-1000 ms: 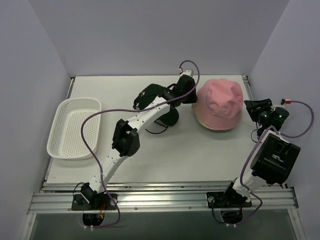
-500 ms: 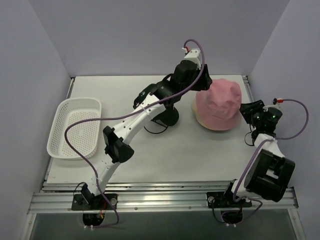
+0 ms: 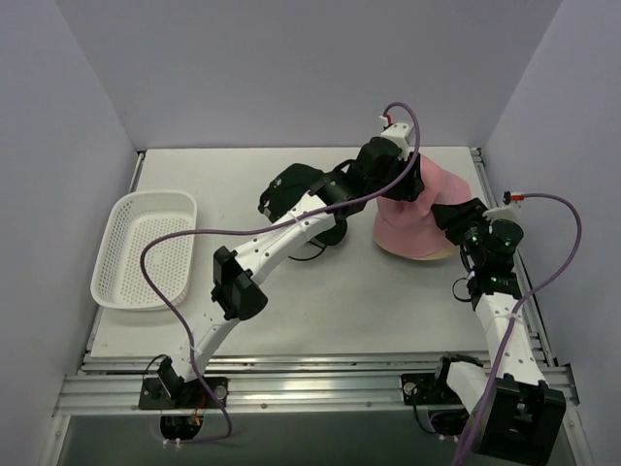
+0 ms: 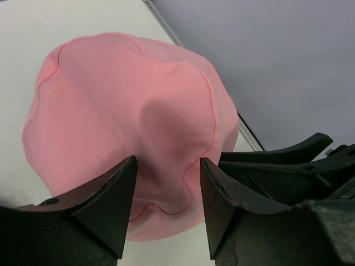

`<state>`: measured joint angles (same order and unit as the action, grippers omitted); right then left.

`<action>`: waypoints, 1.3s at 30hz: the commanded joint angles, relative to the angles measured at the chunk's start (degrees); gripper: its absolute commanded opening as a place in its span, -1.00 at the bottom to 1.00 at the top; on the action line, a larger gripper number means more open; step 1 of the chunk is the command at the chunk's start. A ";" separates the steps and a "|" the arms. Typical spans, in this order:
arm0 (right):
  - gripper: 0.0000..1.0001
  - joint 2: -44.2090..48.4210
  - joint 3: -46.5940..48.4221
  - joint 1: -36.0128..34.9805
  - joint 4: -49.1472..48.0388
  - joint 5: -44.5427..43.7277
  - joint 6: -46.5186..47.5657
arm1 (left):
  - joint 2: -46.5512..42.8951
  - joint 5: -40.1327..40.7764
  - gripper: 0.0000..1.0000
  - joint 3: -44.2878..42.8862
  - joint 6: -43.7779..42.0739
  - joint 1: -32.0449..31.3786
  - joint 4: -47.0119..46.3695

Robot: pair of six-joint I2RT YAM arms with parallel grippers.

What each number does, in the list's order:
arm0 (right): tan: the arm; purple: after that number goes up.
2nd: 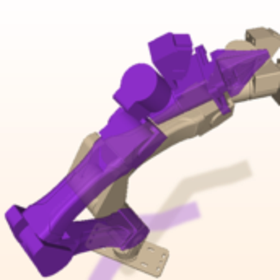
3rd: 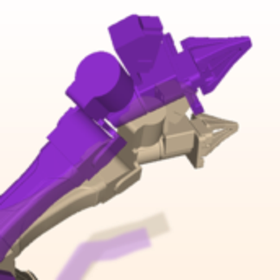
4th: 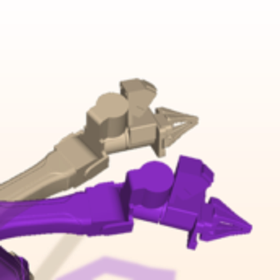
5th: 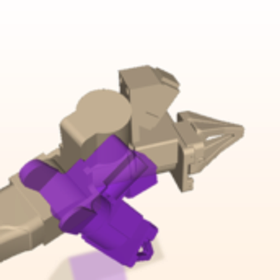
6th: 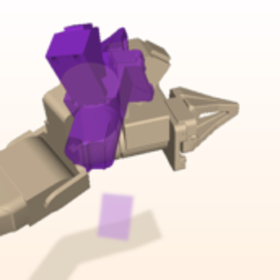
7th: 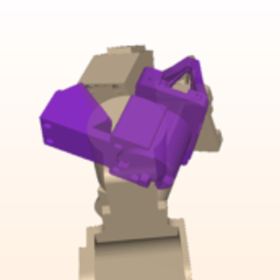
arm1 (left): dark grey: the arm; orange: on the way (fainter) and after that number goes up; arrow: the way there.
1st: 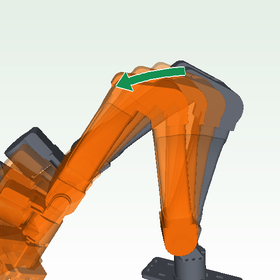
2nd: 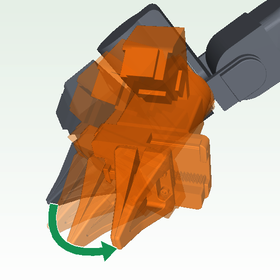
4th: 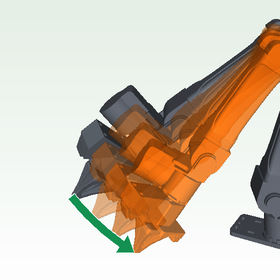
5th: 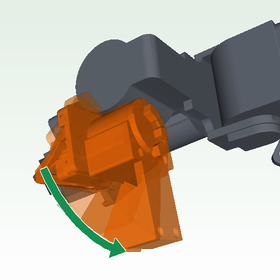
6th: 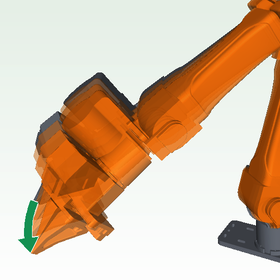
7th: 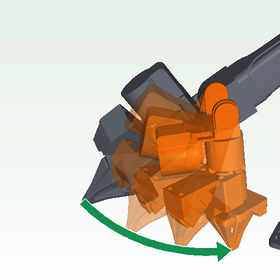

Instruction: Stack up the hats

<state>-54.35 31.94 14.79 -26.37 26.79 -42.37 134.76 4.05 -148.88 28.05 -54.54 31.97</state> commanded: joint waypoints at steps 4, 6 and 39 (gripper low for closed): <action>-0.21 0.56 -0.39 -2.66 2.98 -3.49 1.85 | 1.47 -1.33 0.16 -1.06 -0.37 -0.47 -5.33; -0.20 1.52 0.31 -2.66 5.26 -5.24 3.52 | 2.00 -1.24 0.17 -1.06 -0.37 -0.48 -5.77; -0.06 -21.32 13.67 17.38 -1.49 14.70 1.68 | 3.32 0.69 0.23 0.43 -1.77 -0.39 -5.42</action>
<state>-75.20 45.78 31.86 -23.90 39.92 -40.53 137.08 4.25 -148.51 27.51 -54.72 29.30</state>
